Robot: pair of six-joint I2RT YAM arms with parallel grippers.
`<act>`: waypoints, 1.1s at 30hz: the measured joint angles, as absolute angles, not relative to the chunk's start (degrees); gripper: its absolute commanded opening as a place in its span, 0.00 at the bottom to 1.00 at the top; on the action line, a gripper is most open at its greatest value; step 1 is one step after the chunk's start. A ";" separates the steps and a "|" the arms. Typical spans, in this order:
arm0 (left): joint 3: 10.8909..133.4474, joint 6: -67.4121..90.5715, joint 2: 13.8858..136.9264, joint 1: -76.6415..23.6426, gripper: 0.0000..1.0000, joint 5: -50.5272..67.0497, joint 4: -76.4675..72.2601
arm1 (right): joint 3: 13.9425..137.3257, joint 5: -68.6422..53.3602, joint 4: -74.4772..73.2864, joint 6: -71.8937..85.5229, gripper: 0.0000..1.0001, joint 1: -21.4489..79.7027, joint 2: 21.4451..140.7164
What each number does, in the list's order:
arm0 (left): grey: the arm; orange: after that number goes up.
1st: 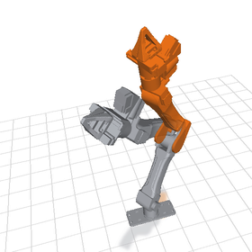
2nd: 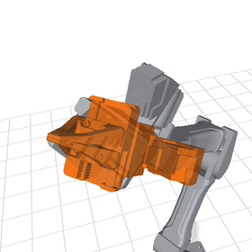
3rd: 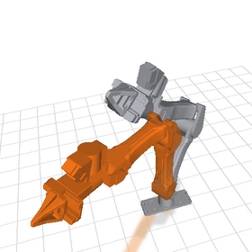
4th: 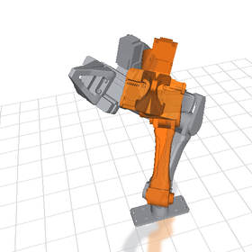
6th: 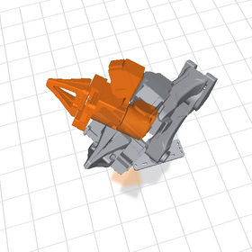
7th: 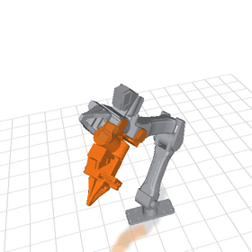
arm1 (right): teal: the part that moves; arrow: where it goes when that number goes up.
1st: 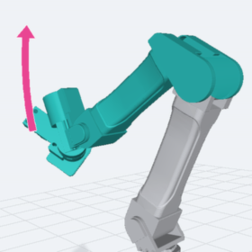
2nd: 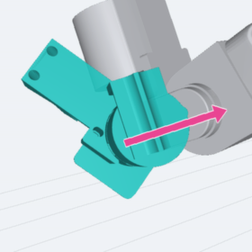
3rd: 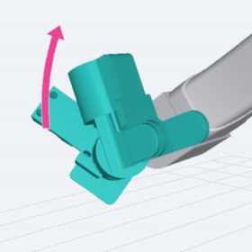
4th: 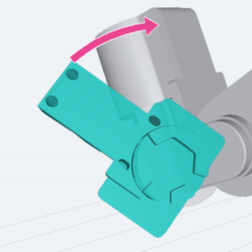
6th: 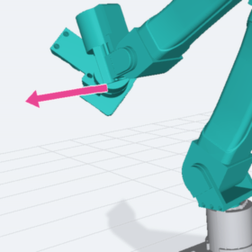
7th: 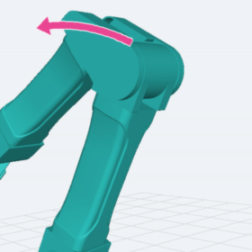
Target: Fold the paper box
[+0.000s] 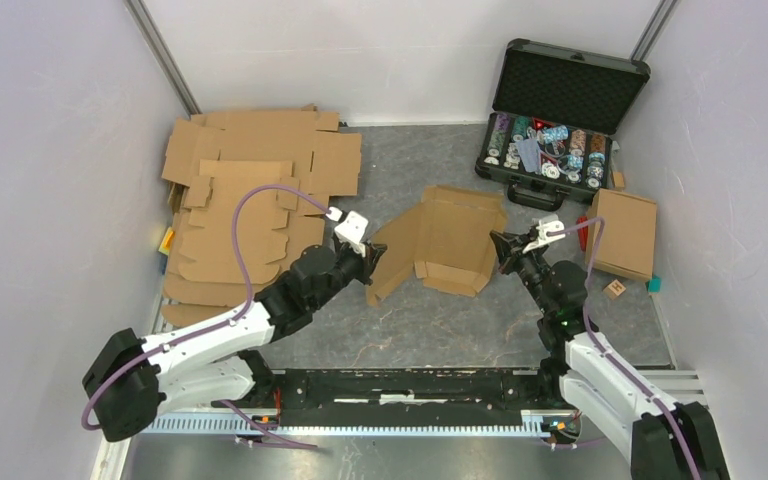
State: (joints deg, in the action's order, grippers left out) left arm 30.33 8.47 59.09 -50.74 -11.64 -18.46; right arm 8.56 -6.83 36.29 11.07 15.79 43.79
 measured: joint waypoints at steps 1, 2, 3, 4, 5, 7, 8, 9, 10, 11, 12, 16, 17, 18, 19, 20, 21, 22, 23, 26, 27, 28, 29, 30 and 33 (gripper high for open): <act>30.28 8.43 59.11 -50.74 0.04 -11.49 -19.07 | 8.56 -6.90 37.41 11.11 0.00 15.90 44.64; 30.11 8.12 59.13 -50.76 0.03 -11.42 -19.99 | 8.56 -6.85 38.54 11.22 0.00 15.94 45.54; 29.85 7.88 59.20 -50.74 0.02 -11.40 -20.88 | 8.56 -6.68 40.29 11.29 0.00 16.21 46.81; 29.50 7.57 59.40 -50.70 0.02 -11.42 -21.96 | 8.58 -6.35 41.71 11.29 0.00 16.67 47.94; 29.23 7.40 59.70 -50.61 0.02 -11.42 -22.83 | 8.60 -5.67 43.44 11.27 0.00 17.47 49.47; 28.88 6.90 61.23 -50.52 0.02 -11.49 -24.82 | 8.67 -3.49 45.95 10.72 0.00 19.90 52.21; 28.82 6.74 61.98 -50.48 0.02 -11.57 -25.45 | 8.71 -2.28 46.85 10.13 0.00 21.41 53.32; 28.71 6.50 63.02 -50.46 0.02 -11.90 -26.22 | 8.71 -0.56 47.66 9.28 0.01 23.27 54.24; 28.58 6.44 63.61 -50.41 0.02 -12.05 -26.74 | 8.71 0.82 48.21 8.51 0.04 24.73 54.78; 28.23 6.42 64.20 -50.24 0.02 -12.21 -27.70 | 8.69 2.57 48.93 7.62 0.08 26.24 55.22; 27.90 6.42 64.49 -50.15 0.02 -12.49 -28.40 | 8.69 4.12 49.65 6.83 0.12 27.53 55.64; 26.00 6.44 64.88 -50.00 0.02 -12.91 -31.53 | 8.03 8.23 52.05 5.19 0.33 29.47 57.01; 25.74 6.46 64.88 -50.00 0.02 -12.78 -31.88 | 7.79 8.88 52.18 4.97 0.38 29.54 57.12; 25.63 6.46 64.88 -50.00 0.02 -12.40 -32.03 | 7.57 9.56 52.07 5.02 0.42 29.54 57.12; 25.54 6.46 64.88 -50.00 0.02 -12.05 -32.10 | 7.51 10.15 51.72 5.21 0.47 29.56 57.10; 25.45 6.46 64.86 -50.00 0.02 -11.88 -32.21 | 7.51 10.83 51.20 5.43 0.53 29.61 57.01; 25.34 6.46 64.82 -50.00 0.02 -11.70 -32.32 | 7.51 11.46 50.35 5.89 0.60 29.61 56.69; 25.26 6.46 64.71 -50.00 0.02 -11.55 -32.34 | 7.46 12.10 49.23 6.28 0.65 29.61 56.12; 25.17 6.46 64.55 -50.00 0.02 -11.44 -32.36 | 7.35 12.49 48.34 6.68 0.69 29.61 55.55; 24.88 6.46 63.88 -50.00 0.02 -11.16 -32.32 | 6.42 13.47 45.32 7.99 0.73 29.63 52.97; 24.88 6.46 63.75 -50.00 0.02 -10.92 -32.32 | 6.04 13.67 44.64 8.34 0.74 29.63 52.38; 24.88 6.46 63.64 -50.00 0.02 -10.59 -32.32 | 5.72 13.89 43.72 8.82 0.74 29.63 51.92; 24.88 6.44 63.59 -50.00 0.02 -10.41 -32.32 | 5.61 14.06 42.78 9.08 0.74 29.63 51.68; 24.88 6.44 63.59 -50.00 0.02 -10.33 -32.32 | 5.56 14.04 41.85 9.37 0.74 29.63 51.64; 24.88 6.44 63.59 -50.00 0.02 -10.07 -32.29 | 5.43 13.28 40.21 10.09 0.72 29.63 52.18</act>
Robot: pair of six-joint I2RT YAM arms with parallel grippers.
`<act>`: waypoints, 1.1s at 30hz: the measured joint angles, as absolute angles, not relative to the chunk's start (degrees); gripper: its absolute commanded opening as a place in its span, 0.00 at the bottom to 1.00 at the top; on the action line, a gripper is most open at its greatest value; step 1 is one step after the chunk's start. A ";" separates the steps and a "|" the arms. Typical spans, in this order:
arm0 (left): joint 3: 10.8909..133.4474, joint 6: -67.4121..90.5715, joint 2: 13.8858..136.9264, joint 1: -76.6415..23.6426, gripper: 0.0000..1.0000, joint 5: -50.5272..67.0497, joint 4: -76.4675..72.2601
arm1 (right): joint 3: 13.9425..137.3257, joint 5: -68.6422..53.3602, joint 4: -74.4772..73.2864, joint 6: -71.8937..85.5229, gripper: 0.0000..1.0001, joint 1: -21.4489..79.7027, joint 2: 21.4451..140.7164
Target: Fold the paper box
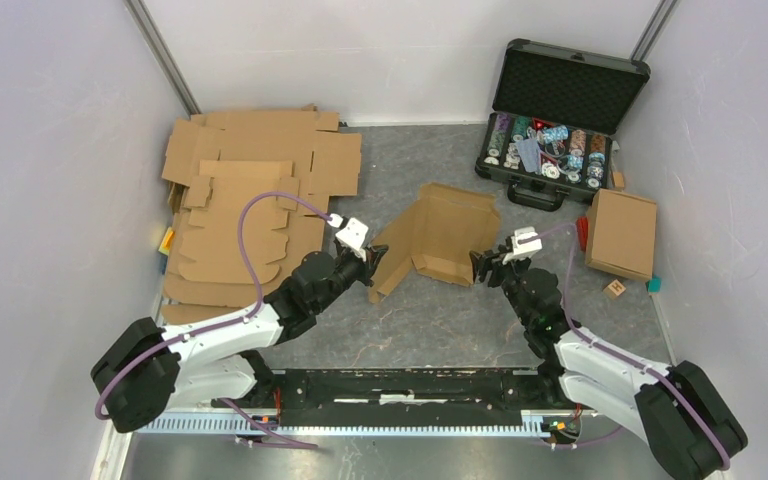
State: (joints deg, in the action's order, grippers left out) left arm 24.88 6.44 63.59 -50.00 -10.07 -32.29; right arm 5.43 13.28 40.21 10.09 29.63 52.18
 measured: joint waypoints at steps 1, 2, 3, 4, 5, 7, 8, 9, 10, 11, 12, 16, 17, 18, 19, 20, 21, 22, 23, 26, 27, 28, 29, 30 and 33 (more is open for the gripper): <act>24.88 6.44 63.59 -50.00 0.02 -9.93 -32.29 | 5.43 12.88 39.83 10.22 0.72 29.63 52.60; 24.88 6.42 63.59 -50.00 0.02 -9.87 -32.29 | 5.41 12.25 39.46 10.48 0.71 29.63 53.30; 24.88 6.42 63.59 -50.00 0.02 -9.85 -32.29 | 5.39 11.77 39.20 10.72 0.71 29.63 53.80; 24.88 6.42 63.59 -50.00 0.02 -9.80 -32.29 | 5.32 11.35 38.96 10.94 0.71 29.63 54.50; 24.88 6.42 63.59 -50.00 0.02 -9.76 -32.29 | 5.28 10.74 38.72 11.20 0.69 29.63 55.20; 24.88 6.42 63.59 -50.00 0.02 -9.43 -32.29 | 5.21 10.02 38.28 11.57 0.65 29.63 56.69; 24.88 6.44 63.59 -50.00 0.02 -9.30 -32.27 | 5.21 9.63 38.11 11.77 0.62 29.63 57.36; 24.88 6.44 63.57 -50.00 0.02 -9.17 -32.23 | 5.21 9.41 38.04 11.94 0.59 29.63 57.98; 24.88 6.44 63.53 -50.00 0.02 -8.97 -32.12 | 5.21 9.15 38.04 12.12 0.55 29.63 58.59; 24.88 6.44 63.44 -50.00 0.02 -8.88 -31.94 | 5.21 9.06 38.06 12.25 0.52 29.63 59.13; 24.88 6.44 63.33 -50.00 0.02 -8.82 -31.81 | 5.21 9.04 38.09 12.38 0.49 29.63 59.81; 24.88 6.44 63.26 -50.00 0.02 -8.69 -31.66 | 5.21 8.95 38.13 13.52 0.42 29.63 62.17; 24.88 6.46 63.26 -50.00 0.02 -8.56 -31.62 | 5.21 8.82 38.22 13.78 0.41 29.63 62.67; 24.88 6.46 63.26 -50.00 0.02 -8.43 -31.57 | 5.21 8.64 38.39 14.13 0.39 29.63 63.16; 24.88 6.46 63.26 -50.00 0.02 -8.32 -31.48 | 5.21 8.45 38.72 14.52 0.38 29.63 63.75; 24.88 6.46 63.26 -50.00 0.02 -8.05 -31.42 | 5.21 8.40 38.83 14.68 0.37 29.63 63.88; 24.88 6.48 63.29 -50.00 0.02 -7.79 -31.42 | 5.21 8.14 39.11 14.94 0.36 29.61 64.20; 24.88 6.48 63.29 -50.00 0.02 -7.44 -31.42 | 5.21 7.86 39.46 15.20 0.36 29.56 64.47; 24.88 6.48 63.37 -50.00 0.02 -7.29 -31.44 | 5.21 7.62 39.79 15.38 0.37 29.52 64.69; 24.88 6.52 63.66 -49.95 0.02 -6.81 -31.59 | 5.13 6.31 40.71 15.84 0.41 29.52 65.23; 24.88 6.57 63.83 -49.95 0.03 -6.48 -31.75 | 5.10 5.76 41.10 15.90 0.41 29.52 65.41; 24.88 6.68 63.99 -49.95 0.03 -6.15 -31.92 | 5.10 5.10 41.54 16.05 0.39 29.52 65.63; 24.88 6.90 64.07 -49.93 0.04 -5.80 -32.12 | 5.10 4.43 41.98 16.14 0.37 29.52 66.00; 24.88 7.07 64.18 -49.95 0.06 -5.13 -32.40 | 5.10 3.97 42.35 16.23 0.36 29.52 66.35; 24.95 7.70 64.79 -49.93 0.11 -3.25 -33.23 | 5.28 3.79 42.59 16.69 0.36 29.52 67.66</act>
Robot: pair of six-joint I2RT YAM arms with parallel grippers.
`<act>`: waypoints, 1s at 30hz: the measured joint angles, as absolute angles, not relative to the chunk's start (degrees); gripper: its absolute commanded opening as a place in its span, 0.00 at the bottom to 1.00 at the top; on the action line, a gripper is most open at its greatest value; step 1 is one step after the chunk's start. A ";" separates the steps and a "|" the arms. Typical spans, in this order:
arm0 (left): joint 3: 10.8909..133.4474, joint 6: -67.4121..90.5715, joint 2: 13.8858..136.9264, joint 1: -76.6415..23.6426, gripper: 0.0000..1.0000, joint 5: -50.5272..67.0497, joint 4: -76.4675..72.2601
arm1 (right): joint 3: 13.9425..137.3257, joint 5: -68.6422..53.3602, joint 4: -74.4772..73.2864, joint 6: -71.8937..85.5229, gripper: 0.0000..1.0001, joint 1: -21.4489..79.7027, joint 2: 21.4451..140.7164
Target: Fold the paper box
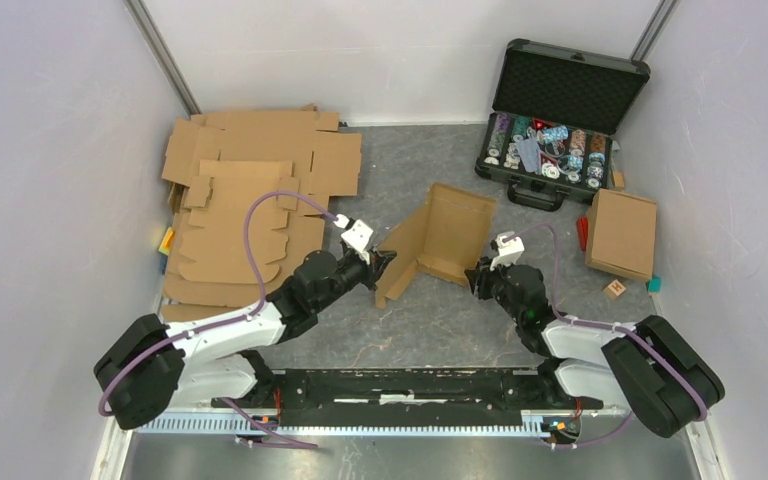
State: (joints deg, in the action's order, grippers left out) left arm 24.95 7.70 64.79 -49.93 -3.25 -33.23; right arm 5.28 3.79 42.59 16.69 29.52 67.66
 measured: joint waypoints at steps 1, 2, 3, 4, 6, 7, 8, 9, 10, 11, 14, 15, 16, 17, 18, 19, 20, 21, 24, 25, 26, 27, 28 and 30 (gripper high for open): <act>25.04 7.88 64.99 -49.93 0.14 -2.81 -33.26 | 5.37 3.88 42.41 16.71 0.36 29.52 67.90; 25.15 8.05 65.12 -49.93 0.18 -2.57 -33.19 | 5.43 3.92 42.28 16.73 0.36 29.52 68.01; 25.23 8.16 65.17 -49.93 0.22 -2.37 -33.15 | 5.45 4.05 42.22 16.73 0.36 29.52 67.96; 25.26 8.29 65.19 -49.93 0.23 -2.28 -33.15 | 5.45 4.14 42.17 16.71 0.36 29.52 67.94; 25.26 8.69 65.23 -49.95 0.24 -1.85 -33.06 | 5.45 4.58 41.93 16.71 0.36 29.52 67.72; 25.26 8.75 65.28 -49.95 0.24 -1.72 -33.01 | 5.43 4.73 41.85 16.69 0.36 29.52 67.53; 25.26 8.93 65.34 -49.95 0.24 -1.54 -32.97 | 5.43 4.82 41.78 16.69 0.36 29.52 67.33; 25.30 9.02 65.47 -49.95 0.24 -1.45 -32.93 | 5.43 4.95 41.74 16.69 0.36 29.52 67.20; 25.41 9.13 65.73 -49.95 0.23 -1.39 -32.91 | 5.43 4.99 41.71 16.69 0.36 29.52 67.16; 25.54 9.17 66.00 -49.95 0.20 -1.37 -32.84 | 5.43 4.99 41.71 16.69 0.38 29.52 67.16; 26.24 9.39 67.20 -49.95 0.13 -1.39 -32.34 | 5.43 4.36 41.76 16.67 0.44 29.52 67.18; 26.55 9.43 67.66 -49.93 0.12 -1.39 -32.25 | 5.43 3.70 41.82 16.62 0.45 29.52 67.22; 26.81 9.47 67.96 -49.93 0.11 -1.39 -32.25 | 5.43 3.05 41.91 16.53 0.47 29.50 67.31; 27.22 9.47 68.36 -49.93 0.10 -1.39 -32.08 | 5.43 2.39 42.02 16.49 0.48 29.47 67.48; 27.51 9.47 68.58 -49.93 0.10 -1.39 -31.88 | 5.43 1.91 42.09 16.45 0.49 29.45 67.66; 27.77 9.47 68.82 -49.89 0.10 -1.39 -31.81 | 5.43 1.41 42.37 16.40 0.51 29.45 67.94; 27.90 9.47 68.99 -49.89 0.10 -1.39 -31.77 | 5.43 1.06 42.48 16.32 0.53 29.45 68.14; 27.94 9.47 69.01 -49.87 0.10 -1.39 -31.73 | 5.43 0.71 42.54 16.25 0.54 29.45 68.36; 28.12 9.47 69.01 -49.87 0.09 -1.34 -31.46 | 5.43 -0.36 42.57 16.19 0.61 29.47 69.14; 28.16 9.47 69.01 -49.87 0.09 -1.34 -31.40 | 5.45 -0.62 42.54 16.16 0.65 29.47 69.38; 28.18 9.47 69.01 -49.87 0.09 -1.34 -31.35 | 5.45 -0.99 42.44 16.01 0.67 29.47 69.58; 28.23 9.47 69.04 -49.87 0.08 -1.34 -31.31 | 5.45 -1.34 42.33 15.70 0.69 29.47 69.73; 28.29 9.47 69.08 -49.87 0.08 -1.34 -31.20 | 5.45 -1.54 42.22 15.38 0.72 29.47 69.84; 28.56 9.47 69.25 -49.87 0.08 -1.37 -30.85 | 5.45 -1.83 41.85 14.66 0.77 29.50 69.87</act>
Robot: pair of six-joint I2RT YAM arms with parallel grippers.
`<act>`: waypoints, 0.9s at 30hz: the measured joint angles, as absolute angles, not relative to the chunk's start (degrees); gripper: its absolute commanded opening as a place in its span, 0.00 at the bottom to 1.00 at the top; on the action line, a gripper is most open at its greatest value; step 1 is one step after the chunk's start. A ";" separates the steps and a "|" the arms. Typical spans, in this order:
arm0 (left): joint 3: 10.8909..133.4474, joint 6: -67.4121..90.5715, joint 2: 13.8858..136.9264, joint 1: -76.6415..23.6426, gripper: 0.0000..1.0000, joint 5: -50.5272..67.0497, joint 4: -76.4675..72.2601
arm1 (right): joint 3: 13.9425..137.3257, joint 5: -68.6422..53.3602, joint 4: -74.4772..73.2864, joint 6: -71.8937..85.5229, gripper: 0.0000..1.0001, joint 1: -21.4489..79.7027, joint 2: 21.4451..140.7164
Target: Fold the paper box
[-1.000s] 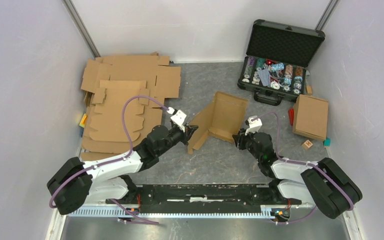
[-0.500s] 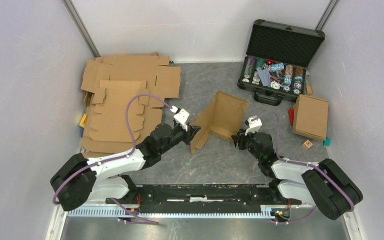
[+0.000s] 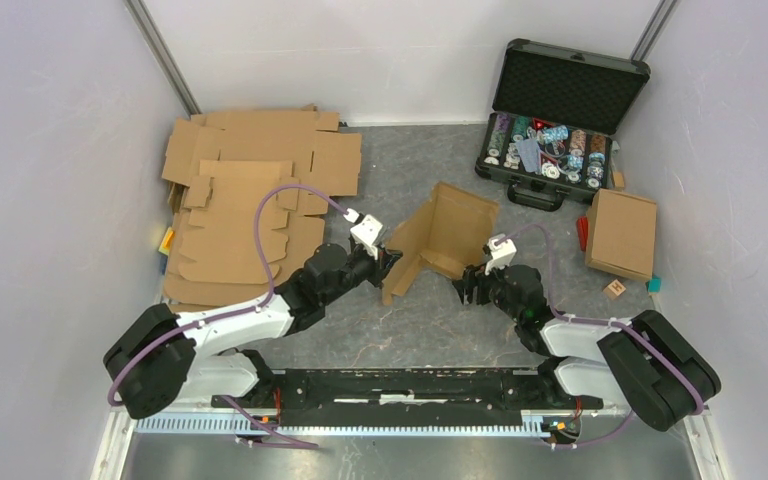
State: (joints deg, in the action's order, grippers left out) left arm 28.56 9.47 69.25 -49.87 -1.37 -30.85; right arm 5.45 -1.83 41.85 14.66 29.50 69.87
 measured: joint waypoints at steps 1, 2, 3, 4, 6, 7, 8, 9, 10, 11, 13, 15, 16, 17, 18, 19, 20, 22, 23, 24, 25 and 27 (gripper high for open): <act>28.71 9.47 69.34 -49.87 0.08 -1.34 -30.61 | 5.45 -2.02 41.63 14.17 0.80 29.50 69.84; 28.77 9.47 69.41 -49.87 0.08 -1.37 -30.52 | 5.45 -2.24 41.47 13.89 0.84 29.52 69.84; 28.84 9.47 69.45 -49.87 0.08 -1.37 -30.46 | 5.45 -2.55 41.39 13.52 0.86 29.52 69.84; 28.91 9.47 69.49 -49.87 0.08 -1.34 -30.35 | 5.45 -2.76 41.32 13.15 0.87 29.52 69.84; 29.06 9.47 69.52 -49.87 0.08 -1.34 -30.09 | 5.45 -3.01 41.28 12.56 0.85 29.52 69.84; 29.10 9.47 69.54 -49.87 0.08 -1.34 -30.00 | 5.45 -3.03 41.25 12.27 0.82 29.52 69.84; 29.12 9.47 69.54 -49.87 0.08 -1.34 -29.95 | 5.45 -3.03 41.21 12.08 0.80 29.52 69.87; 29.15 9.47 69.54 -49.87 0.08 -1.34 -29.91 | 5.50 -3.01 41.12 11.90 0.77 29.52 69.89; 29.17 9.47 69.54 -49.87 0.08 -1.34 -29.85 | 5.58 -2.79 40.99 11.70 0.76 29.52 70.02; 29.21 9.47 69.54 -49.87 0.08 -1.34 -29.78 | 5.82 -2.50 40.75 11.57 0.76 29.50 70.30; 29.23 9.47 69.54 -49.87 0.08 -1.32 -29.69 | 6.46 -2.07 40.01 11.44 0.76 29.52 70.81; 29.34 9.47 69.54 -49.87 0.08 -1.32 -29.56 | 7.01 -1.34 39.51 11.42 0.74 29.52 71.29; 29.41 9.47 69.54 -49.87 0.08 -1.30 -29.41 | 7.29 -1.04 39.24 11.42 0.71 29.52 71.48; 29.50 9.47 69.54 -49.87 0.07 -1.30 -29.28 | 7.49 -0.84 39.09 11.33 0.68 29.52 71.66; 29.56 9.47 69.54 -49.87 0.07 -1.30 -29.21 | 7.70 -0.45 38.87 11.25 0.65 29.52 71.90; 29.63 9.47 69.56 -49.87 0.08 -1.30 -29.10 | 7.92 0.05 38.72 11.20 0.61 29.52 72.16; 29.67 9.47 69.56 -49.87 0.07 -1.28 -29.04 | 8.23 0.67 38.44 11.20 0.59 29.52 72.47; 29.71 9.47 69.56 -49.87 0.07 -1.28 -29.02 | 8.69 1.39 38.17 11.25 0.57 29.52 72.93; 29.74 9.47 69.58 -49.87 0.07 -1.28 -29.02 | 8.86 1.67 38.00 11.35 0.56 29.52 73.06; 29.74 9.47 69.60 -49.87 0.07 -1.28 -28.99 | 8.95 2.11 38.00 11.53 0.54 29.52 73.14; 29.74 9.47 69.60 -49.87 0.07 -1.28 -28.97 | 8.99 2.57 37.98 11.73 0.53 29.52 73.17; 29.74 9.47 69.60 -49.87 0.07 -1.17 -28.93 | 9.04 3.42 37.98 12.23 0.50 29.52 73.19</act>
State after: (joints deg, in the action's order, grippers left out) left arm 29.74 9.47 69.60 -49.87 -1.17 -28.93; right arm 9.04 3.42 37.98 12.23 29.52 73.19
